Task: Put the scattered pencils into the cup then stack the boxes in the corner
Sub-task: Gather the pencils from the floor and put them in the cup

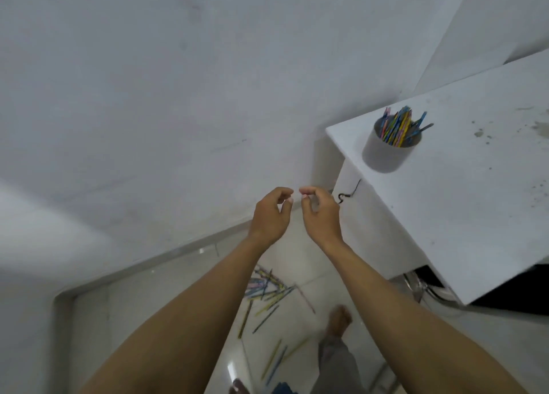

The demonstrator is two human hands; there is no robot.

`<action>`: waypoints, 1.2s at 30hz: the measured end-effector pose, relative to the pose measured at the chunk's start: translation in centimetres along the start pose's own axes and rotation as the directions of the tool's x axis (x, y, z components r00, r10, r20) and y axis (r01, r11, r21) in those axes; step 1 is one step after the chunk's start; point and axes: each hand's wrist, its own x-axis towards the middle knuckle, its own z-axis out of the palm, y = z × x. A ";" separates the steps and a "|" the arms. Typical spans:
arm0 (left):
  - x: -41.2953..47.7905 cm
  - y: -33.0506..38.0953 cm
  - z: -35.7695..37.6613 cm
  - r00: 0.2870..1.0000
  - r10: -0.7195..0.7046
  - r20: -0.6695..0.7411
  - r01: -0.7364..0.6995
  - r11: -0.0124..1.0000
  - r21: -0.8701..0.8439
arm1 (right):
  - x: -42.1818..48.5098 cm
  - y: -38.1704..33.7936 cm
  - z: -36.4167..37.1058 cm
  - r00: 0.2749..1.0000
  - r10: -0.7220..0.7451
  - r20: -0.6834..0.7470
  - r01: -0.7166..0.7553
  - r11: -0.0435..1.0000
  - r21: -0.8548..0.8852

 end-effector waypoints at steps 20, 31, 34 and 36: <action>-16.7 -16.7 -1.2 0.895 -0.443 0.052 0.442 0.897 0.033 | -16.3 10.1 10.0 0.724 0.545 0.423 -0.472 0.838 -0.273; -20.8 -31.6 7.2 0.825 -0.511 0.243 0.503 0.859 0.101 | -26.2 24.1 18.3 0.494 0.840 0.226 -0.807 0.539 -0.240; -23.3 -37.3 10.7 0.795 -0.543 0.269 0.527 0.839 0.135 | -29.4 29.6 21.1 0.452 0.875 0.174 -0.842 0.483 -0.240; -25.2 -41.9 13.8 0.773 -0.569 0.281 0.548 0.822 0.156 | -32.1 34.5 23.3 0.408 0.903 0.137 -0.863 0.430 -0.265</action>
